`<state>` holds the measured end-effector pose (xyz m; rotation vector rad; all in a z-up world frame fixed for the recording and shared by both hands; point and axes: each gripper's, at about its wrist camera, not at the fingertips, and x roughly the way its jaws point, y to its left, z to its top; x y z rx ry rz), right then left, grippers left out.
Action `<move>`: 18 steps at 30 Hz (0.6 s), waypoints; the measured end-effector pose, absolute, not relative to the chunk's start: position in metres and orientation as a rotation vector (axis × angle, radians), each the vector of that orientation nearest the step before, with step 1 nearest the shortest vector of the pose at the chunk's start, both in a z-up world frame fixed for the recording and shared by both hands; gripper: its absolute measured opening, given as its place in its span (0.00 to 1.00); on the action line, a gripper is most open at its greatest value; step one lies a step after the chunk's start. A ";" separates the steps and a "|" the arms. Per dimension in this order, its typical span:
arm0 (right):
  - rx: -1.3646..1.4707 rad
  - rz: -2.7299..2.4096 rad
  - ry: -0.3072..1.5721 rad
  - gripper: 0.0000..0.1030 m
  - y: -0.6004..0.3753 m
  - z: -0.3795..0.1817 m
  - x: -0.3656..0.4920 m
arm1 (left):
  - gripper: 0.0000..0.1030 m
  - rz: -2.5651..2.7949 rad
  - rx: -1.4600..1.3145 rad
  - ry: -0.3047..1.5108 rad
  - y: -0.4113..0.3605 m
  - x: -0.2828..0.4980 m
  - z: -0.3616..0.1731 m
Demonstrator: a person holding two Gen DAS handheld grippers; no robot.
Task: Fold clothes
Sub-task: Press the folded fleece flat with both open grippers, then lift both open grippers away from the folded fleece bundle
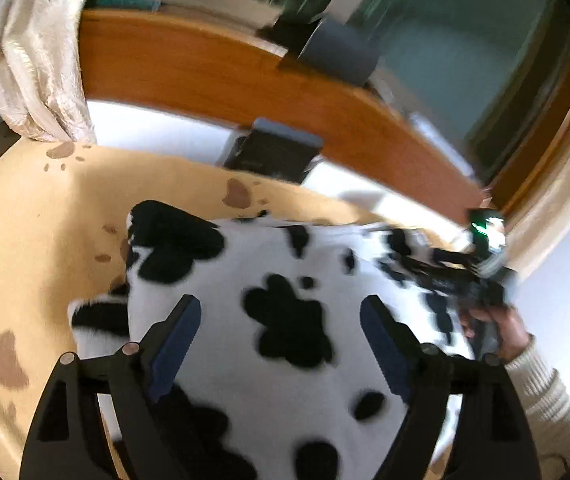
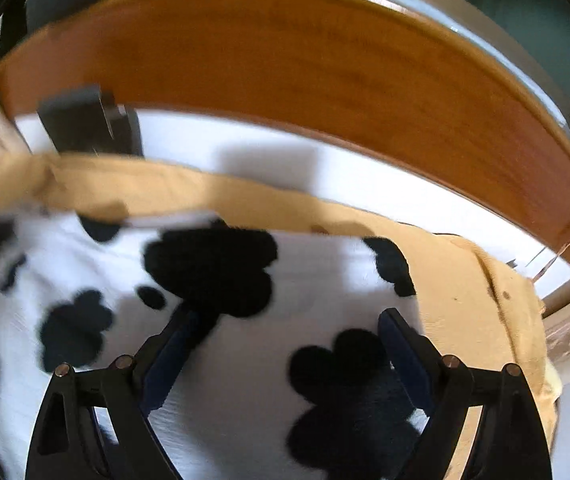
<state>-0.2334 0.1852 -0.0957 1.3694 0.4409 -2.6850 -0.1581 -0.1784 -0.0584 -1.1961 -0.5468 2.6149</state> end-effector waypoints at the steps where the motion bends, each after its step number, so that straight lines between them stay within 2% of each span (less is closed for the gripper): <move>1: 1.361 -2.685 0.458 0.90 0.188 -0.102 -0.232 | 0.82 2.621 -1.233 -0.550 -0.182 -0.164 -0.066; 3: 1.354 -2.697 0.406 0.90 0.198 -0.102 -0.231 | 0.82 2.642 -1.263 -0.514 -0.184 -0.170 -0.076; 6: 1.358 -2.688 0.350 0.92 0.212 -0.103 -0.231 | 0.81 2.694 -1.237 -0.352 -0.175 -0.163 -0.080; 10: 1.368 -2.676 0.324 0.93 0.218 -0.103 -0.229 | 0.80 2.725 -1.211 -0.279 -0.171 -0.158 -0.084; 14: 1.290 -2.691 0.316 0.93 0.216 -0.093 -0.217 | 0.80 2.711 -1.225 -0.259 -0.171 -0.161 -0.082; 18: 1.134 -2.690 0.159 0.94 0.239 -0.055 -0.163 | 0.83 2.697 -1.244 -0.326 -0.178 -0.140 -0.062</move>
